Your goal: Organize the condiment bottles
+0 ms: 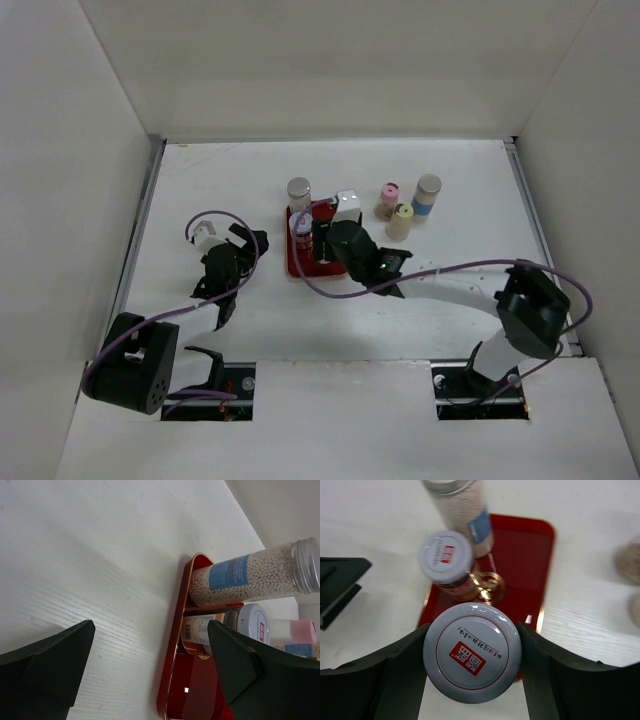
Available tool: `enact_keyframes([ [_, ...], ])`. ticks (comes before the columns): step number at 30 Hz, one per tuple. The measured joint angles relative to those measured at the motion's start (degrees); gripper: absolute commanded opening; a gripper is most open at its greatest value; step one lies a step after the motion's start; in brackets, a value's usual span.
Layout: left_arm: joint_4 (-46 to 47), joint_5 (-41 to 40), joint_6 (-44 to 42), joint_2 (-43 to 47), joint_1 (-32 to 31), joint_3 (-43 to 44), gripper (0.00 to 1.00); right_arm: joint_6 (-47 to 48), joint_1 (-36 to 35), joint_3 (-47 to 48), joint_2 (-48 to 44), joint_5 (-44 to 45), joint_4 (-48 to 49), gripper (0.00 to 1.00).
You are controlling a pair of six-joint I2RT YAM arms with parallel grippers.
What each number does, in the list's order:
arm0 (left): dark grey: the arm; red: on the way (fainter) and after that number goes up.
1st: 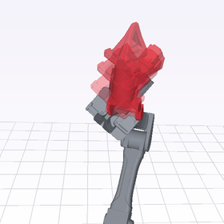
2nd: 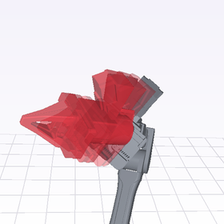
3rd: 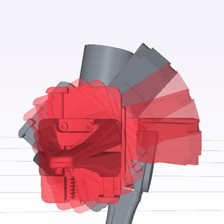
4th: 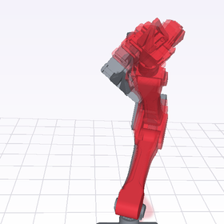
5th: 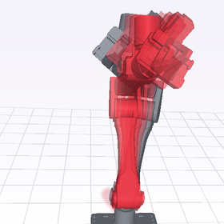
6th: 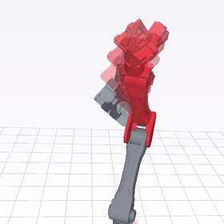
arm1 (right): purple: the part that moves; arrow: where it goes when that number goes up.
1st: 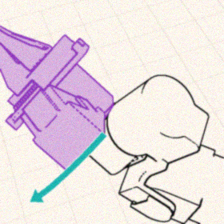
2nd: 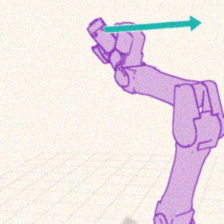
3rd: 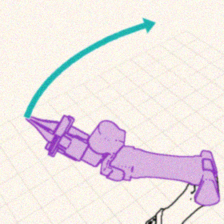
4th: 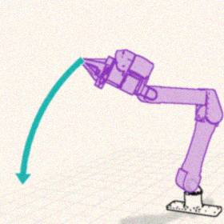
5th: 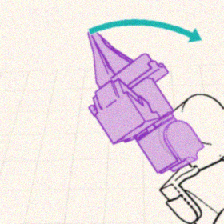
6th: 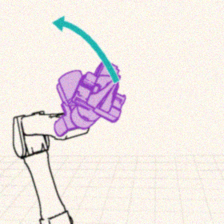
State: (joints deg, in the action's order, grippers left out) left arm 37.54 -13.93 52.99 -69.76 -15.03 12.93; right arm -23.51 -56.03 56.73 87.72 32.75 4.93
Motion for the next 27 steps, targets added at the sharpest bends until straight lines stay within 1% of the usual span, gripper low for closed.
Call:
enact_keyframes([
  [3,0.0,0.1,0.0,0.0,0.2,0.0,1.00,1.1,-1.5,5.4,6.6,-1.6,1.2,0.52],
  [6,-0.1,0.2,0.0,0.3,0.7,0.0,1.00,1.7,-2.2,8.7,11.2,-2.7,1.9,0.52],
  [13,0.0,0.3,0.0,0.9,0.8,0.0,1.00,2.3,-2.7,11.0,17.9,-3.4,1.9,0.55],
  [16,0.0,0.3,0.0,0.9,0.8,0.0,1.00,2.5,-2.9,11.2,19.6,-3.1,2.3,0.60],
  [18,0.0,0.4,0.0,0.9,0.8,0.0,1.00,2.3,-3.0,11.5,19.6,-3.2,2.3,0.66],
  [19,0.0,0.4,0.0,0.9,0.7,0.0,1.00,2.3,-3.1,11.5,19.7,-3.3,2.3,0.69],
  [21,0.0,0.4,0.0,0.9,0.7,0.0,1.00,2.3,-3.2,11.5,19.7,-3.2,2.3,0.81],
  [22,0.0,0.4,0.0,0.9,0.8,0.0,1.00,2.3,-3.2,11.5,19.7,-3.2,2.4,0.84],
  [25,0.0,0.5,0.0,0.9,0.7,0.0,1.00,2.3,-3.3,11.5,19.0,-3.2,3.0,0.90],
  [27,0.0,0.5,0.0,0.9,0.7,0.0,1.00,2.4,-3.3,11.0,17.4,-3.3,3.0,0.91],
])
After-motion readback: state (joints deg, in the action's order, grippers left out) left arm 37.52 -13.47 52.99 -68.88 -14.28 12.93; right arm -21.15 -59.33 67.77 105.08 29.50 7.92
